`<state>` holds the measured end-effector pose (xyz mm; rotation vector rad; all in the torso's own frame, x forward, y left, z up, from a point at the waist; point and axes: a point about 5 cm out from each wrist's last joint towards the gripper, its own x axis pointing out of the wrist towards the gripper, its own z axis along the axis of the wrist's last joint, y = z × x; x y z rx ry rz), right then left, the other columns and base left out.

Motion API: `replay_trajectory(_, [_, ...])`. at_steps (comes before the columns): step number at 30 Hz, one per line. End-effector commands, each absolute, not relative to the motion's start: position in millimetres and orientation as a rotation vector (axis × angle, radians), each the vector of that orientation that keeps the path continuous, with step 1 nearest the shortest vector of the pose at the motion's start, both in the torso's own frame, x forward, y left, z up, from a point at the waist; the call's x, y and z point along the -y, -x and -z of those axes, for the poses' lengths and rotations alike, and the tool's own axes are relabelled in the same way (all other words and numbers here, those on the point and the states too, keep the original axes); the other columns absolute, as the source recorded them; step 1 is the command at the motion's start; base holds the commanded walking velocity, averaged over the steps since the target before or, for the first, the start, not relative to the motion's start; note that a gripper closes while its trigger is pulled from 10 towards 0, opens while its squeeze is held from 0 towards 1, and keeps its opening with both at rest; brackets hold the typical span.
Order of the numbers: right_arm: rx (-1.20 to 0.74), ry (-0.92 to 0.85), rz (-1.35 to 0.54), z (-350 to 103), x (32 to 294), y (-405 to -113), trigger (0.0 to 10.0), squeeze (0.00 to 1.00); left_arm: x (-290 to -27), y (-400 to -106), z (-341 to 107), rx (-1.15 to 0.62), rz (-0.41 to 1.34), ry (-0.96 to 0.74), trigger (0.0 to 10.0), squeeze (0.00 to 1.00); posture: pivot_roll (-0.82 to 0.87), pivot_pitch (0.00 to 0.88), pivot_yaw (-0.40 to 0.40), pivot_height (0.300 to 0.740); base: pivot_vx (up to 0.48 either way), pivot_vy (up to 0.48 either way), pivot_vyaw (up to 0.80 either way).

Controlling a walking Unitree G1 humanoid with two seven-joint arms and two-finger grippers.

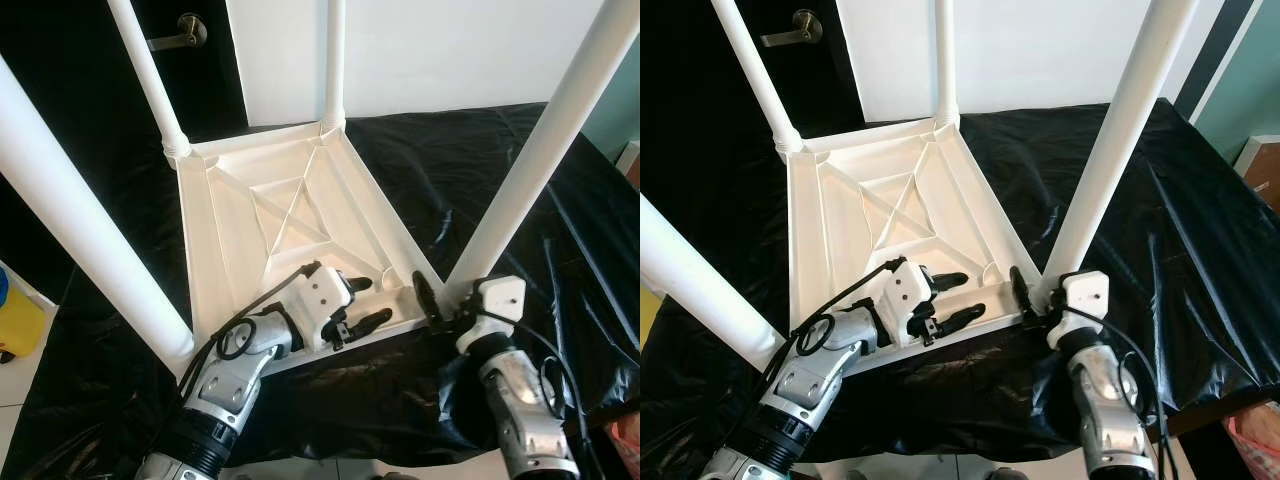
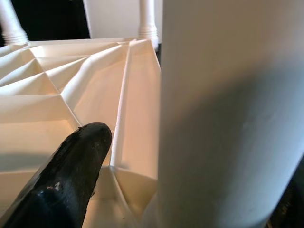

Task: Building children table

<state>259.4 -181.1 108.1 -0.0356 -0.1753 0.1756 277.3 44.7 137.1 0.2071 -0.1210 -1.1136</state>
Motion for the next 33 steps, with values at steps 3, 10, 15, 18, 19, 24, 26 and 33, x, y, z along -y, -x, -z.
replay_trajectory(3, [0.175, 0.025, -0.157, -105, 177, -257, 10.0, 0.0, -54, -289, -142, 0.152, 0.892, -0.176, 10.0, 0.0, -0.15, 0.081, 0.039, 0.74, 0.0, 0.0, 0.0])
replay_trajectory(10, [0.183, 0.057, -0.202, -107, 179, -258, 10.0, 0.0, -48, -283, -143, 0.159, 0.945, -0.194, 10.0, 0.0, -0.15, 0.086, 0.034, 0.74, 0.0, 0.0, 0.0])
replay_trajectory(15, [0.177, 0.101, -0.292, -110, 183, -261, 10.0, 0.0, -42, -275, -139, 0.159, 1.033, -0.217, 10.0, 0.0, -0.15, 0.095, 0.027, 0.74, 0.0, 0.0, 0.0])
replay_trajectory(18, [0.165, 0.132, -0.361, -113, 186, -262, 10.0, 0.0, -37, -269, -137, 0.155, 1.089, -0.238, 10.0, 0.0, -0.14, 0.102, 0.026, 0.74, 0.0, 0.0, 0.0])
replay_trajectory(19, [0.165, 0.132, -0.361, -113, 186, -262, 10.0, 0.0, -37, -269, -137, 0.155, 1.089, -0.238, 10.0, 0.0, -0.14, 0.102, 0.026, 0.74, 0.0, 0.0, 0.0])
replay_trajectory(24, [0.147, 0.169, -0.421, -114, 190, -264, 10.0, 0.0, -35, -263, -132, 0.137, 1.125, -0.246, 10.0, 0.0, -0.14, 0.103, 0.028, 0.74, 0.0, 0.0, 0.0])
replay_trajectory(26, [0.14, 0.182, -0.441, -115, 193, -266, 10.0, 0.0, -34, -261, -130, 0.129, 1.141, -0.26, 10.0, 0.0, -0.15, 0.102, 0.029, 0.74, 0.0, 0.0, 0.0])
replay_trajectory(33, [0.103, 0.235, -0.532, -121, 205, -272, 6.0, 0.0, -31, -258, -126, 0.113, 1.17, -0.285, 10.0, 0.0, -0.15, 0.096, 0.032, 0.74, 0.0, 0.0, 0.0])
